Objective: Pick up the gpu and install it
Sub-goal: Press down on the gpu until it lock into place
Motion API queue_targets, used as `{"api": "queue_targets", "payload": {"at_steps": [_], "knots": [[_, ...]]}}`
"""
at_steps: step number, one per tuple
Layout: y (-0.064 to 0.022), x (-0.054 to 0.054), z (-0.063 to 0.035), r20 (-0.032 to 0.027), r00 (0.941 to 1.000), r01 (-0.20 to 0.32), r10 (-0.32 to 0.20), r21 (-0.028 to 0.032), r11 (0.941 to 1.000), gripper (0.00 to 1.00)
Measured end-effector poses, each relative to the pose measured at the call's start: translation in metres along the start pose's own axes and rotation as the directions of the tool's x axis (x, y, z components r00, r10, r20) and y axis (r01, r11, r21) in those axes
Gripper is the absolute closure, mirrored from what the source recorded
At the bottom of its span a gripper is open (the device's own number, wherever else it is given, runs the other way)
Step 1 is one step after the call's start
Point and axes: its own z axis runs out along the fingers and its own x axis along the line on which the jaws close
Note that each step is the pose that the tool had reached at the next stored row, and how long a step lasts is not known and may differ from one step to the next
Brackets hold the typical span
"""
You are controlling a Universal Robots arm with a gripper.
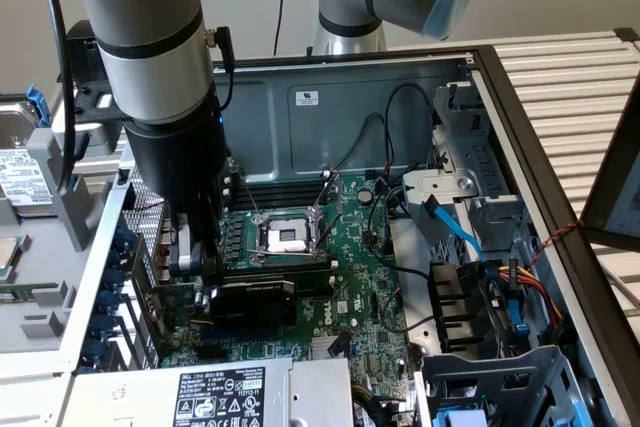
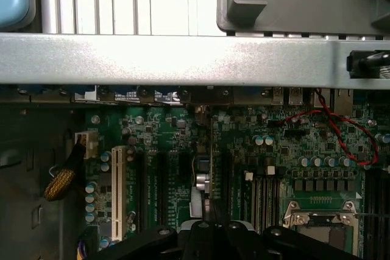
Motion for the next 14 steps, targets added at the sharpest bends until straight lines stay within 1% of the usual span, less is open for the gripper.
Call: {"api": "queue_targets", "payload": {"at_steps": [9, 14], "knots": [[-0.0009, 0.0003, 0.0003, 0.0038, 1.0, 0.0, 0.0, -0.0024, 1.0, 0.89], [-0.0008, 0.0004, 0.001, 0.0044, 1.0, 0.0, 0.0, -0.0054, 1.0, 0.89]]}}
